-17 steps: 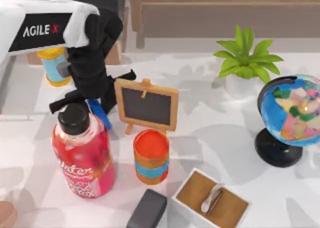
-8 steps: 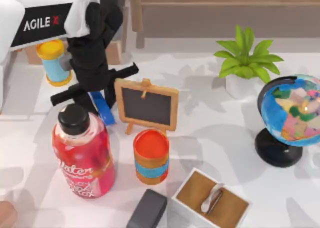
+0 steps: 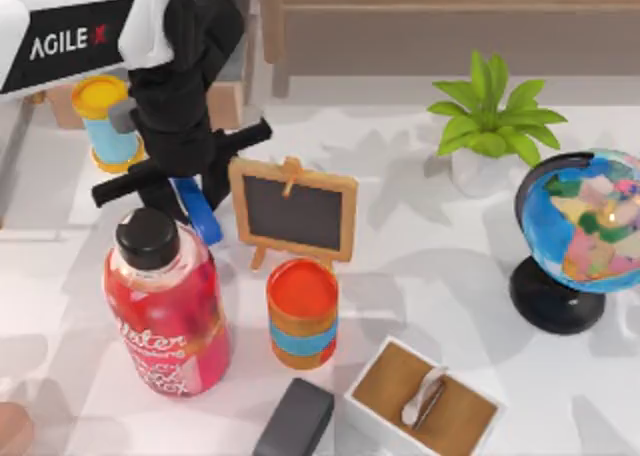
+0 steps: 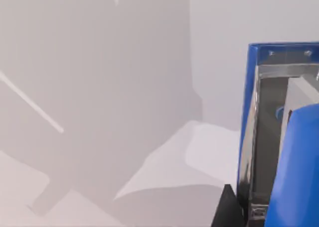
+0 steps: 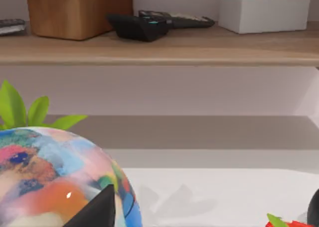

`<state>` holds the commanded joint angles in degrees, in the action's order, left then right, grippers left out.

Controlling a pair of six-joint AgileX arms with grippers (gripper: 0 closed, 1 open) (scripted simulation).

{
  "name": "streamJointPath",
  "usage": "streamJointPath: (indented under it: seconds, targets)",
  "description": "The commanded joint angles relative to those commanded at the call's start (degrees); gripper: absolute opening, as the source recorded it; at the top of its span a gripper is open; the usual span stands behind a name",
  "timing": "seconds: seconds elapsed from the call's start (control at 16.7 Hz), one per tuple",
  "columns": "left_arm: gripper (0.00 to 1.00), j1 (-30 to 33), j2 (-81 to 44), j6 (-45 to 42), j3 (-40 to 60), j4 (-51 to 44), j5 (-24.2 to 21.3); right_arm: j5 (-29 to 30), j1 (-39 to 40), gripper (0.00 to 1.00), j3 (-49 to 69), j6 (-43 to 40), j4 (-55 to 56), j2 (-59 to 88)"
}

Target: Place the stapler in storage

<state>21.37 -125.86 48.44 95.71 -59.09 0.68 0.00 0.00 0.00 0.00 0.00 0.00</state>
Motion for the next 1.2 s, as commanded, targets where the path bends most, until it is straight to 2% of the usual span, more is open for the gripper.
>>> streamJointPath:
  seconds: [0.36,0.54,0.84,1.02,1.2]
  targets:
    - [0.0,0.05,-0.53,-0.65,0.73,0.03,0.06,0.0,0.0,1.0,0.0,0.0,0.0,0.0]
    - [0.0,0.19,-2.47,-5.88,5.35,-0.17,0.53,0.0,0.0,1.0,0.0,0.0,0.0,0.0]
    - [0.0,-2.04,-0.88,-24.34,18.32,-6.81,-0.41,0.0,0.0,1.0,0.0,0.0,0.0,0.0]
    - [0.0,-8.6,2.21,-38.42,27.66,-13.66,-1.28,0.0,0.0,1.0,0.0,0.0,0.0,0.0]
    - [0.0,-18.01,2.53,-51.56,37.46,-18.63,-1.98,0.0,0.0,1.0,0.0,0.0,0.0,0.0]
